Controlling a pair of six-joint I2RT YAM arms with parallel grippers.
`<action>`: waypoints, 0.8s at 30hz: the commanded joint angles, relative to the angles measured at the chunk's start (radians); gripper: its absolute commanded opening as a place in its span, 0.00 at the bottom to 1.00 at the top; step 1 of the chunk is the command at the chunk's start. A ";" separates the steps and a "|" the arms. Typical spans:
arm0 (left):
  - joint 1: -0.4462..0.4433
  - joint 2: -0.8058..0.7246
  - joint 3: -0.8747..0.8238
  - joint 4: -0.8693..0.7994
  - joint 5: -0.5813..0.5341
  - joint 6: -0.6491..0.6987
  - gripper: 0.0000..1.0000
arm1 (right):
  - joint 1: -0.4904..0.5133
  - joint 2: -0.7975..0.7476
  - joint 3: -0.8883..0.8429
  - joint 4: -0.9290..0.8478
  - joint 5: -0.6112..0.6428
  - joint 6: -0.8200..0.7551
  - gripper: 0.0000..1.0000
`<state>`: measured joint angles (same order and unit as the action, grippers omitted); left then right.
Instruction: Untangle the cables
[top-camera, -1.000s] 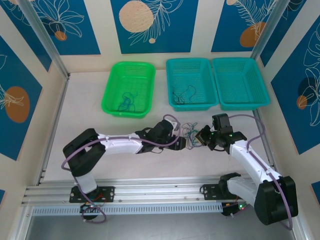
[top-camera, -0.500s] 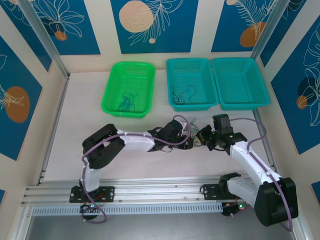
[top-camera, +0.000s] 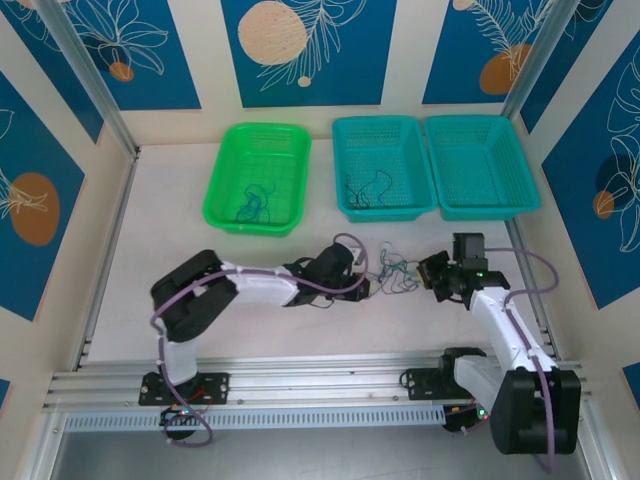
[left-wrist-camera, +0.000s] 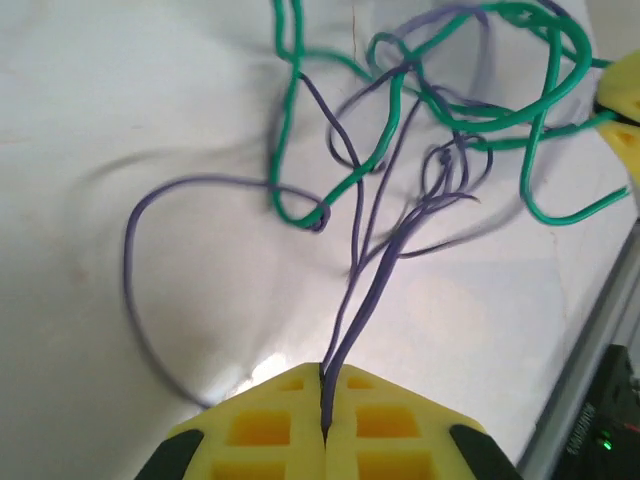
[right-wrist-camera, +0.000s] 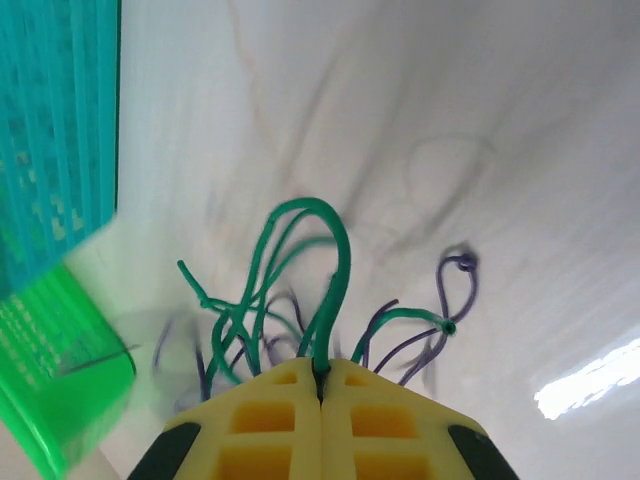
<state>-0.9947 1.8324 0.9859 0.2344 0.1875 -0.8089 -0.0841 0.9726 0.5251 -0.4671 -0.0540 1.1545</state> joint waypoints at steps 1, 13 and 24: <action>0.049 -0.166 -0.077 -0.049 -0.043 0.028 0.00 | -0.159 0.007 -0.026 -0.021 -0.018 -0.100 0.00; 0.270 -0.710 -0.227 -0.285 -0.003 0.030 0.00 | -0.413 0.045 -0.042 -0.007 -0.137 -0.208 0.00; 0.431 -0.890 0.103 -0.749 -0.084 0.233 0.00 | -0.437 0.041 -0.025 -0.022 -0.091 -0.270 0.00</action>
<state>-0.6178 0.9714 0.9596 -0.3187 0.1547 -0.6868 -0.5003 1.0241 0.4820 -0.4648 -0.1539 0.9161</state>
